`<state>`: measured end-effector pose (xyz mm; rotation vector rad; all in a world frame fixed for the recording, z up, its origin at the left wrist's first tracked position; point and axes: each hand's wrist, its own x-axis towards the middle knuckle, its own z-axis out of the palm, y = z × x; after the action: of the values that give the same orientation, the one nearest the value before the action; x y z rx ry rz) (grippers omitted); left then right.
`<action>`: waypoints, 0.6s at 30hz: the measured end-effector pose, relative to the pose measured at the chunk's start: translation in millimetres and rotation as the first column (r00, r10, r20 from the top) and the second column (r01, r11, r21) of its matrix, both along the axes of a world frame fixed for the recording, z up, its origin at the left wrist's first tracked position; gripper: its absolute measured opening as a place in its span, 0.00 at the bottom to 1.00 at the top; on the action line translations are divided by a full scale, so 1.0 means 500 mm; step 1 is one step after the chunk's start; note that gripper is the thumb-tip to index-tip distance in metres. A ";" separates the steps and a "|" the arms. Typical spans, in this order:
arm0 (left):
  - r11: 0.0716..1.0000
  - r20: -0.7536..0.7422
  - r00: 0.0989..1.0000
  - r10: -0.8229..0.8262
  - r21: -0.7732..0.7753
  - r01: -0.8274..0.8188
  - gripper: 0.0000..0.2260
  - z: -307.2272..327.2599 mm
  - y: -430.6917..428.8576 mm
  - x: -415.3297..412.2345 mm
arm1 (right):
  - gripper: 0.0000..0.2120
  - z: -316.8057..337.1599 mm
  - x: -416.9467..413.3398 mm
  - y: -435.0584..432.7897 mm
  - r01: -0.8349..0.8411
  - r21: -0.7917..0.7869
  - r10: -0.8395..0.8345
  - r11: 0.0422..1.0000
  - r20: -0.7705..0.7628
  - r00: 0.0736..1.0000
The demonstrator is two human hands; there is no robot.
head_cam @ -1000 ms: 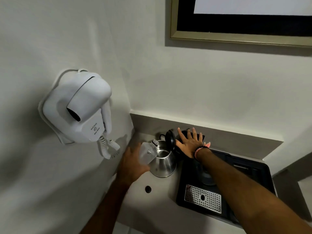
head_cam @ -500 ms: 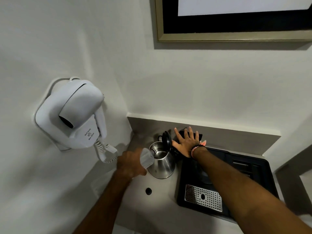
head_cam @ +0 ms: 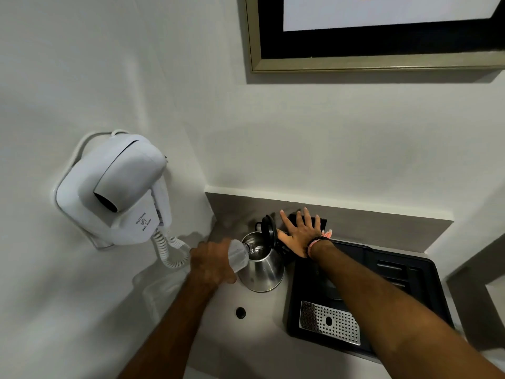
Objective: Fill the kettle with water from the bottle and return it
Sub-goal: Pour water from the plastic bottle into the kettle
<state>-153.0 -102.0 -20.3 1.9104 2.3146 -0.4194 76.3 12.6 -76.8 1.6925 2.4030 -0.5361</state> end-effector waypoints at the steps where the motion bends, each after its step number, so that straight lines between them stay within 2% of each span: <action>1: 1.000 0.000 1.000 0.000 -0.006 0.000 0.40 0.001 0.000 0.000 | 0.36 0.000 0.000 0.001 -0.002 -0.002 0.002 1.000 0.002 1.000; 18: 1.000 -0.087 0.996 -0.018 -0.008 0.017 0.39 0.009 -0.006 0.004 | 0.36 0.003 0.000 -0.001 0.009 -0.022 -0.009 1.000 0.010 1.000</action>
<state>-150.8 -104.9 -15.6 1.9480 2.3470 -0.5226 76.2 12.1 -75.2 1.6941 2.3751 -0.5523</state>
